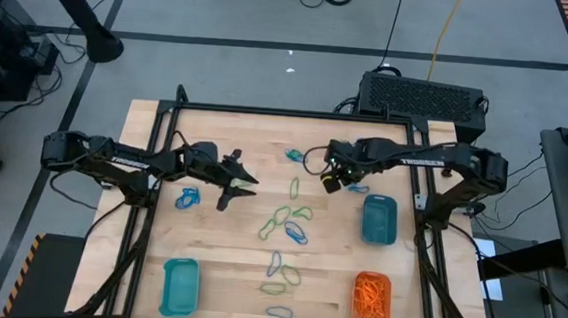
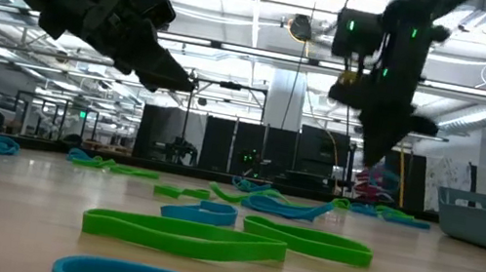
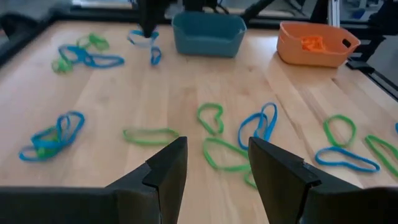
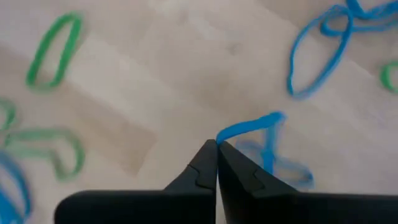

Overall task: Sort rubber bands into baskets
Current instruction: Put the blue rubber band into the dark blue bin

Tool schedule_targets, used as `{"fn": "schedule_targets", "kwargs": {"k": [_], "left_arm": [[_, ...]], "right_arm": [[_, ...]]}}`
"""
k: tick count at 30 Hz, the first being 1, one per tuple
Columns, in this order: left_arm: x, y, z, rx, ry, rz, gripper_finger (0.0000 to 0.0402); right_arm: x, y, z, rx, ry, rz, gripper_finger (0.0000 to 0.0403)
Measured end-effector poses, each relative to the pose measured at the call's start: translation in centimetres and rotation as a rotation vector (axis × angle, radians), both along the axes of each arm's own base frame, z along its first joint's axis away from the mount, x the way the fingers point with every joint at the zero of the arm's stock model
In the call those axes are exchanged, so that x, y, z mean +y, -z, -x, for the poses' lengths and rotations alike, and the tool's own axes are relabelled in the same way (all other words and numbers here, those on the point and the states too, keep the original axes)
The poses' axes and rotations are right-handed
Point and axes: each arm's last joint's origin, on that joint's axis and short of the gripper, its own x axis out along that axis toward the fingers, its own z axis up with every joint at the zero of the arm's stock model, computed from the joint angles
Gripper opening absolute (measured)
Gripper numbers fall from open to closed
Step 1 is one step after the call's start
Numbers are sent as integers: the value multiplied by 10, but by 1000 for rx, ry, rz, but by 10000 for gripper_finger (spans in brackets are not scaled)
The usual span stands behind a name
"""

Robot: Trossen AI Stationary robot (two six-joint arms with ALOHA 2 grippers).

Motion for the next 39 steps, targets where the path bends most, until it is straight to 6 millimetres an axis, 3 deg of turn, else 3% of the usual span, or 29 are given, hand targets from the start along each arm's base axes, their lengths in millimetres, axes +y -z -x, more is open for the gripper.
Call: {"fn": "schedule_targets", "kwargs": {"k": [7,11,16,21,31,39], "left_arm": [[-6,-5,-4,-66,33,-27,178],[-12,-6,-5,-72,61,-27,178],[-15,-8,-6,-90,76,-29,178],[-17,-9,-6,-108,82,-32,178],[-17,-13,-7,-145,74,-17,178],[-17,-13,-7,-145,75,-24,178]], "right_arm": [[52,-55,-6,-11,-54,-10,0],[79,-64,3,9,-22,11,0],[104,-57,17,105,23,9,0],[116,-44,27,165,36,18,0],[115,-1,50,341,44,31,0],[114,14,58,372,85,43,0]]}}
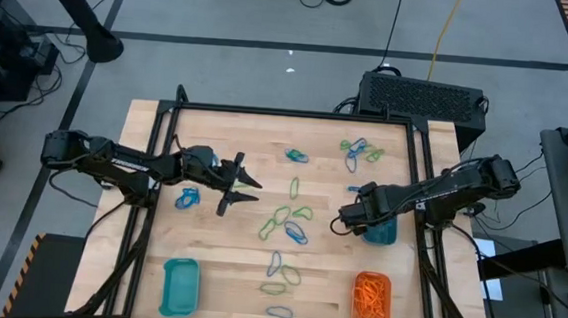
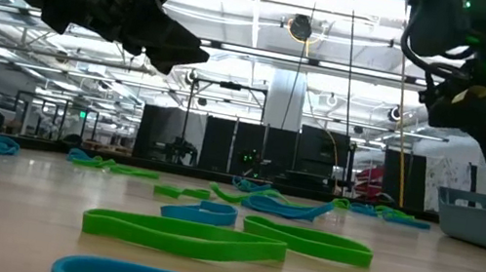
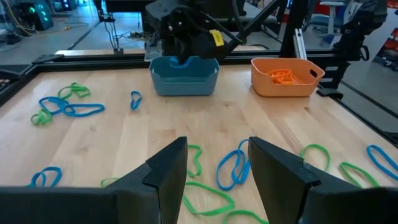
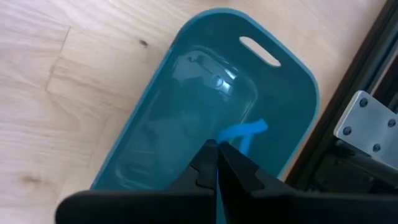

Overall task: Sort rubber bands into baskets
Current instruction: Put the blue rubber band into the dark blue bin

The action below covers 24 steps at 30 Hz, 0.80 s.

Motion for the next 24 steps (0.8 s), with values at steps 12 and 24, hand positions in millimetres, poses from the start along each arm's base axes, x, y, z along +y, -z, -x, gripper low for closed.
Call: {"fn": "schedule_targets", "kwargs": {"k": [12,24], "left_arm": [[0,0,0,1,-1,1,178],[0,5,1,54,4,17,178]], "right_arm": [[0,0,0,-4,10,-10,53],[4,-13,-8,-25,-16,-88,100]]}}
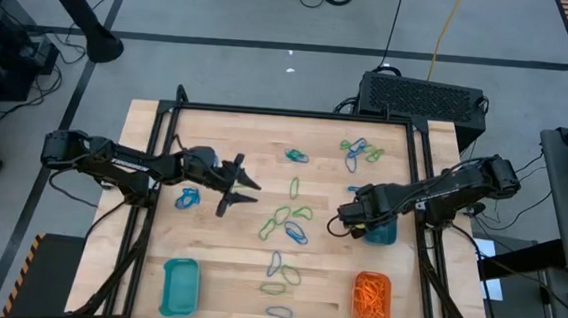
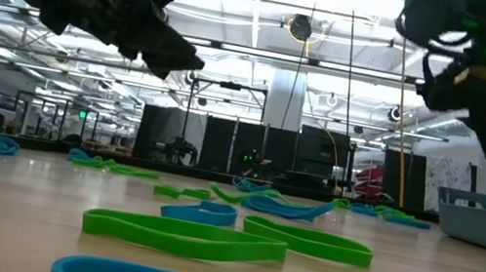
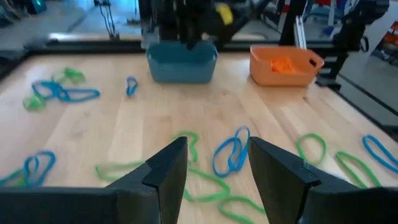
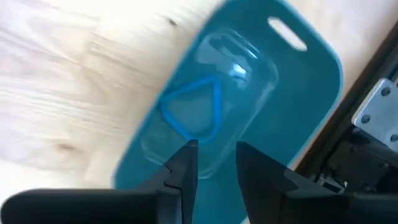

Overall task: Sort rubber bands into baskets
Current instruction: Put the blue rubber band into the dark blue bin

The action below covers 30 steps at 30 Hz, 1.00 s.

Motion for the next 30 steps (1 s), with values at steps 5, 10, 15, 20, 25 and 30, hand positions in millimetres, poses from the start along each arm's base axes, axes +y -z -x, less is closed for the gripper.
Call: {"fn": "schedule_targets", "kwargs": {"k": [5,10,15,20,25,30], "left_arm": [[0,10,3,105,2,15,178],[0,13,7,250,-56,44,178],[0,4,10,468,-231,92,178],[-15,2,18,704,-328,163,178],[-24,-1,30,891,-561,189,178],[-20,0,53,1089,-844,208,178]], "right_arm": [[2,-19,-14,-103,-94,12,98],[9,-29,-40,-362,-243,34,98],[21,-35,-72,-676,-515,111,98],[29,-45,-95,-890,-789,219,98],[31,-43,-115,-953,-963,386,98],[28,-19,-131,-883,-1083,430,98]]}}
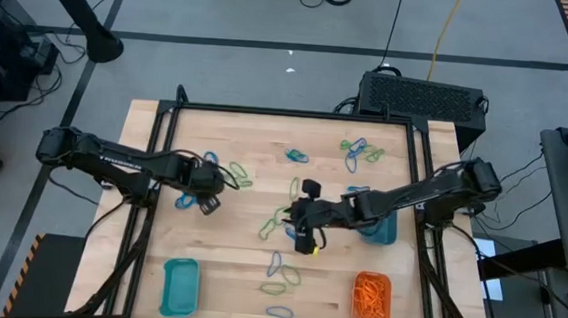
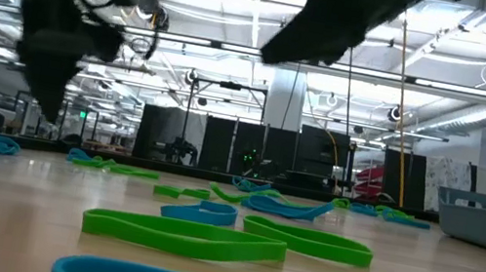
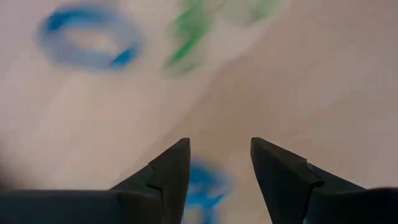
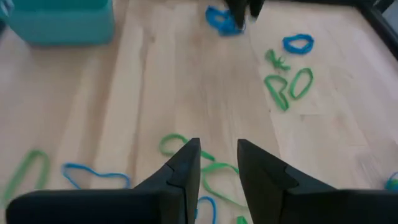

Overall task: Sort rubber bands into baskets
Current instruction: Put the blue rubber band into the dark blue bin

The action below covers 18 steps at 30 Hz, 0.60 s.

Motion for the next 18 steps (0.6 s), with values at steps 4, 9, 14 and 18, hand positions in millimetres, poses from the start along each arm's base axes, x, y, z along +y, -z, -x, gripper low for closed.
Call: {"fn": "schedule_targets", "kwargs": {"k": [4,9,14,18], "left_arm": [[7,11,18,137,-108,-15,178],[15,18,21,161,-157,-12,178],[17,28,24,151,-146,26,178],[16,32,27,164,-145,37,178]], "right_arm": [[-8,21,-9,63,-10,-11,98],[-13,37,-15,119,-66,-78,98],[-16,39,-16,125,-62,-79,98],[-19,38,-17,121,-57,-77,98]]}}
